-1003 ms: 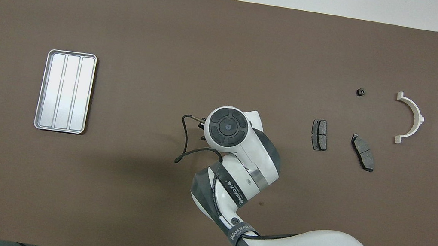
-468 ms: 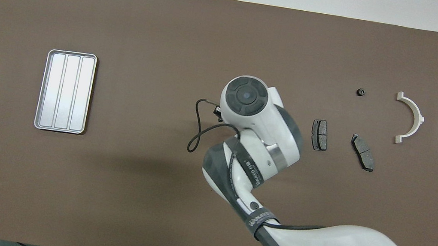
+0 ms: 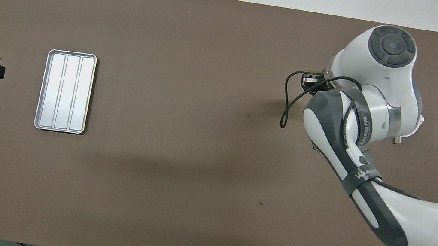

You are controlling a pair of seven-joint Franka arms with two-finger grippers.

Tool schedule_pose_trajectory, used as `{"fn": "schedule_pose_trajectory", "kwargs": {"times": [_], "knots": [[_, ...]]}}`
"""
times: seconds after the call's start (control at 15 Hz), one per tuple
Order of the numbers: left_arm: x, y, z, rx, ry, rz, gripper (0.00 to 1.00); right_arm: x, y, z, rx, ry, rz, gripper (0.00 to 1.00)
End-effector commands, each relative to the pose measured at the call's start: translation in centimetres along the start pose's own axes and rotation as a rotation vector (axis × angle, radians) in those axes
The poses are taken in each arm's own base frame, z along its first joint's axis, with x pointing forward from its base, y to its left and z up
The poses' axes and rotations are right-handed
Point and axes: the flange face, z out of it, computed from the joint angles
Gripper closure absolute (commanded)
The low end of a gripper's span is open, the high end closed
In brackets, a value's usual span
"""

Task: Place bearing gear from tray to pile
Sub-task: 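Carry the part beside the brake pads and release it with the right gripper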

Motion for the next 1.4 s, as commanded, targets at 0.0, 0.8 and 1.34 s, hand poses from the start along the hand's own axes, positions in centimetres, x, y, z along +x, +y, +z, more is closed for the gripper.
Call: {"fn": "schedule_pose_trajectory", "kwargs": {"times": [0.0, 0.8, 1.34], "knots": [[-0.8, -0.2, -0.1, -0.008, -0.017, -0.009, 0.00, -0.3, 1.2, 2.7, 0.025, 0.019, -0.047, 1.00], [-0.9, -0.2, 0.0, -0.008, -0.023, -0.010, 0.00, 1.4, 4.6, 8.2, 0.046, 0.066, -0.094, 1.00], [-0.9, -0.2, 0.0, -0.008, -0.023, -0.010, 0.00, 1.5, 4.6, 8.2, 0.046, 0.066, -0.086, 0.26]]}}
